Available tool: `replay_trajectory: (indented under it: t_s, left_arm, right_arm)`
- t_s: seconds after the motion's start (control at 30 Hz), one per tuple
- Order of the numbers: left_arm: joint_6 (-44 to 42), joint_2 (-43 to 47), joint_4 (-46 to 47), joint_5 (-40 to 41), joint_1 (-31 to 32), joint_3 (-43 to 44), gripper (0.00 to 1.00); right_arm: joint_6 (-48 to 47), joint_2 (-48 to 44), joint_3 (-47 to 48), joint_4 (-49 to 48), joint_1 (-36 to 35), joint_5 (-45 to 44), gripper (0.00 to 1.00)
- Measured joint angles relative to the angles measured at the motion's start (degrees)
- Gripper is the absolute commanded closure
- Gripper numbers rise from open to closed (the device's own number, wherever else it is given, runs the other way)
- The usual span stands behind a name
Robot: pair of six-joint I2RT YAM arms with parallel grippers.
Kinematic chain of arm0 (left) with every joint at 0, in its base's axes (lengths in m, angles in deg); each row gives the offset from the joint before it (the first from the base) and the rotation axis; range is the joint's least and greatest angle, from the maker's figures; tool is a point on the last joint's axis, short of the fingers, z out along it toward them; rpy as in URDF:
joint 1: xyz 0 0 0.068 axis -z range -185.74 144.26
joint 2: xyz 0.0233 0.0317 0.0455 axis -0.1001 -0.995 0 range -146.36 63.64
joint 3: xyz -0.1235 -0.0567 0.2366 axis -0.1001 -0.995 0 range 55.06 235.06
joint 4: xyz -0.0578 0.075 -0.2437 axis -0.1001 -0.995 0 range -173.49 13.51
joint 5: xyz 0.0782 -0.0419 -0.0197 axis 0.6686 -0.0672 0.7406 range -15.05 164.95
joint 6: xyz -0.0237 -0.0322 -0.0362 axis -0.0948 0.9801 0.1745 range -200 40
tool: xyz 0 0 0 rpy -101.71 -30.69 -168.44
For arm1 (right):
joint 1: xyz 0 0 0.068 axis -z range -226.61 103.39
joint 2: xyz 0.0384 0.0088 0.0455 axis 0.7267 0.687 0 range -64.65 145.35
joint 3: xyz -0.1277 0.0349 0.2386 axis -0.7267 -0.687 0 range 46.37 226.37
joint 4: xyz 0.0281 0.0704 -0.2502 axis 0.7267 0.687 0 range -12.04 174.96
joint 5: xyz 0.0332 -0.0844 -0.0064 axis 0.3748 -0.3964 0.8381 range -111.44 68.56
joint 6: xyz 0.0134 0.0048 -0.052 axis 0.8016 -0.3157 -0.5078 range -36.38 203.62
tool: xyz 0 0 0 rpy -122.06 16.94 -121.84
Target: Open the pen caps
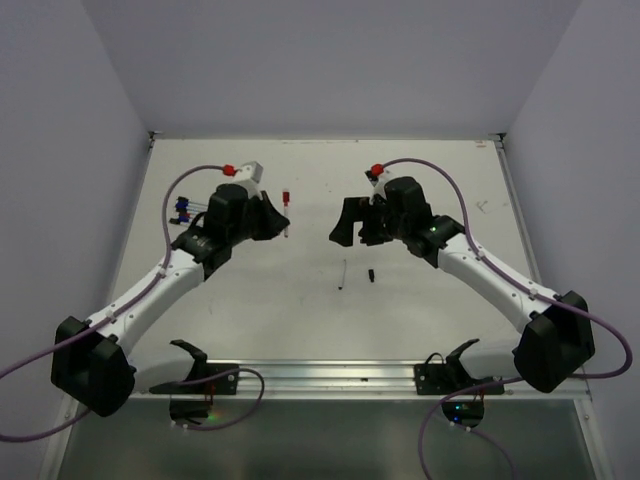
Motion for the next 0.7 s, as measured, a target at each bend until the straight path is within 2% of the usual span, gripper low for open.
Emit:
replay_trajectory:
  t_s: [0.1, 0.2, 0.47, 0.7]
  left_arm:
    - [-0.37, -1.4, 1.05, 0.07, 9.88, -2.43, 1.0]
    - [-0.37, -2.21, 1.16, 1.2, 15.45, -3.41, 1.0]
    - [-0.02, -2.8, 3.21, 4.7, 22.8, -3.48, 1.0]
    - [0.72, -4.22, 3.32, 6.8, 26.01, -3.48, 1.0]
  right_arm:
    - [2.01, -0.74, -2.03, -4.09, 0.0, 1.38, 0.06]
    - [4.07, -3.1, -4.61, -6.86, 0.0, 1.84, 0.07]
    - [8.2, -5.44, -6.1, -13.77, -0.02, 2.38, 0.15]
    - [11.02, -4.96, -7.5, -17.53, -0.74, 2.4, 0.23]
